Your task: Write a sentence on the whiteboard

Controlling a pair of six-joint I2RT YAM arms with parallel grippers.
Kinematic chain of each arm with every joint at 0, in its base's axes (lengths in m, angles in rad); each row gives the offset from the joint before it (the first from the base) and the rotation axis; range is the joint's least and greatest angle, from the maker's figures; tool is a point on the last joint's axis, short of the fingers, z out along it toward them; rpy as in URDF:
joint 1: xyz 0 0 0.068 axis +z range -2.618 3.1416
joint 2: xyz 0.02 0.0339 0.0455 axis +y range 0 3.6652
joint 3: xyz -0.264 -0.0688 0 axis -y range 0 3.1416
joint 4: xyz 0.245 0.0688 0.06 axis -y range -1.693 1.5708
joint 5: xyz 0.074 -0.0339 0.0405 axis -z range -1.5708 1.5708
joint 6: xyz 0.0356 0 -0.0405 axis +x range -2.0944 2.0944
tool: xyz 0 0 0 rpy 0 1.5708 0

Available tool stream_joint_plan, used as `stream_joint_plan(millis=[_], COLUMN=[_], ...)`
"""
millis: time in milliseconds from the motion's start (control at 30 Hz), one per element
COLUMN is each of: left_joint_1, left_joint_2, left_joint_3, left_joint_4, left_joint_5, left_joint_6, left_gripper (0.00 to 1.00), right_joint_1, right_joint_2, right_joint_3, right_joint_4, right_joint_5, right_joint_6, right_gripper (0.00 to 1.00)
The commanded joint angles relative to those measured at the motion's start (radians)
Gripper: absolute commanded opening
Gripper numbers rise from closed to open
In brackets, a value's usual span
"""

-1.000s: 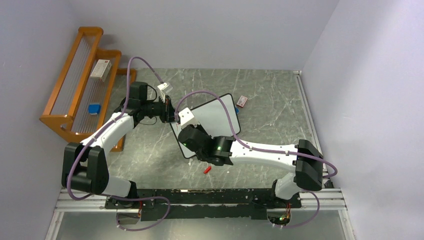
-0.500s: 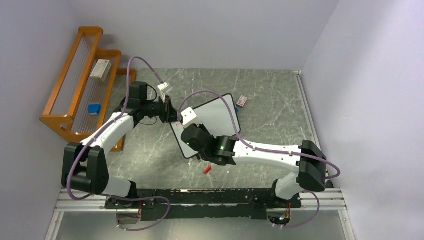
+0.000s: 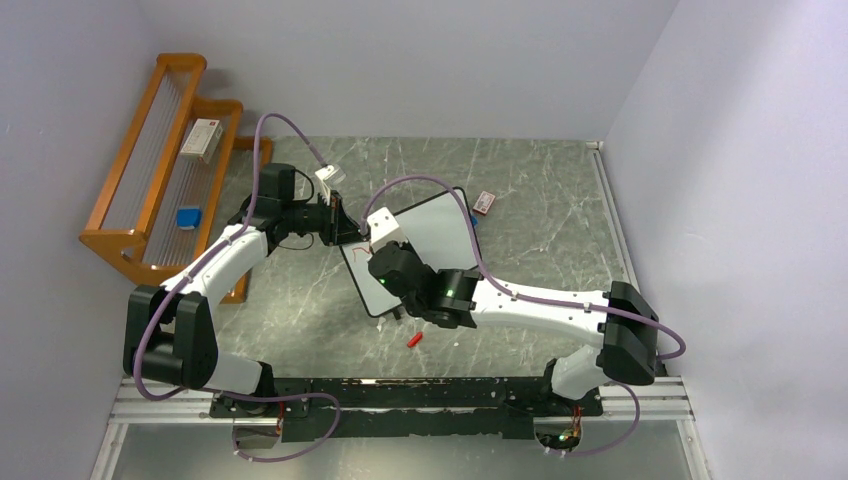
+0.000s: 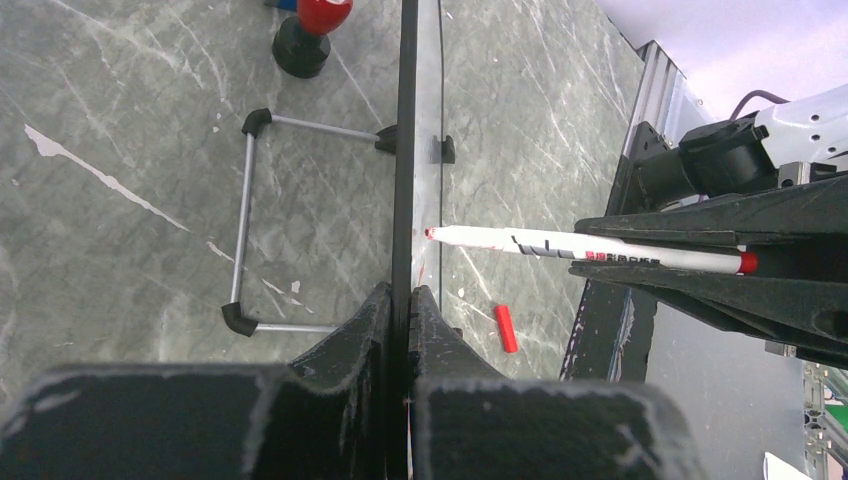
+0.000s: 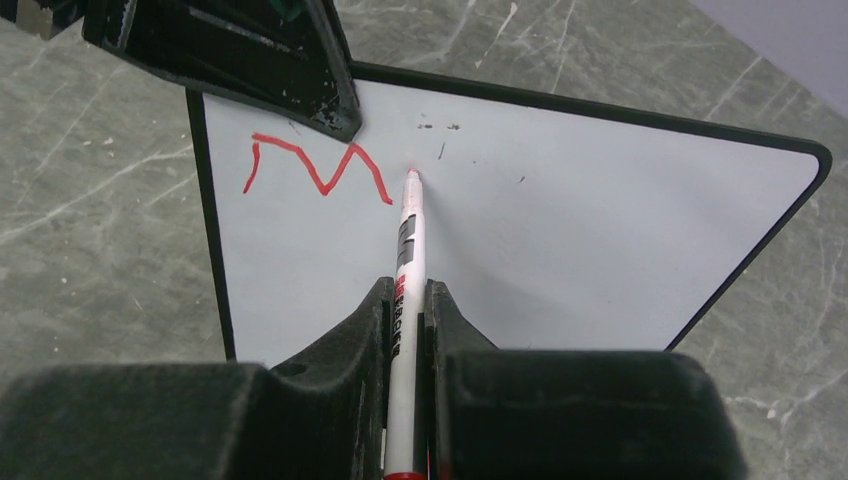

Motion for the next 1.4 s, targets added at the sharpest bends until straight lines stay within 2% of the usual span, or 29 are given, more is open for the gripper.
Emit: stream_joint_plan(millis=[0,933,1367], left_joint_1=[-0.031,-0.031,-0.032], left_joint_2=[0.040,0.044,0.047], left_joint_3=[-0.014,-0.011,-0.012], left_joint_4=[-0.077,-0.079,-0.079], left_joint_5=[-0.045,-0.043,-0.041], left_joint_6=[0.061,0.063,0.063], left_gripper=[0.05,0.05,0.05], right_joint_1=[-0.018,-0.023,-0.026], right_joint_2=[-0.008,0.005,0.001], right_joint_3=[-0.003,-0.011,-0.017], right_joint_4=[0.052,-0.049,-0.047], right_joint_5=[-0.002,-0.052,0.010], right_joint_6=[-0.010,0.038,0.026], right_gripper=[0.00,0.00,0.00])
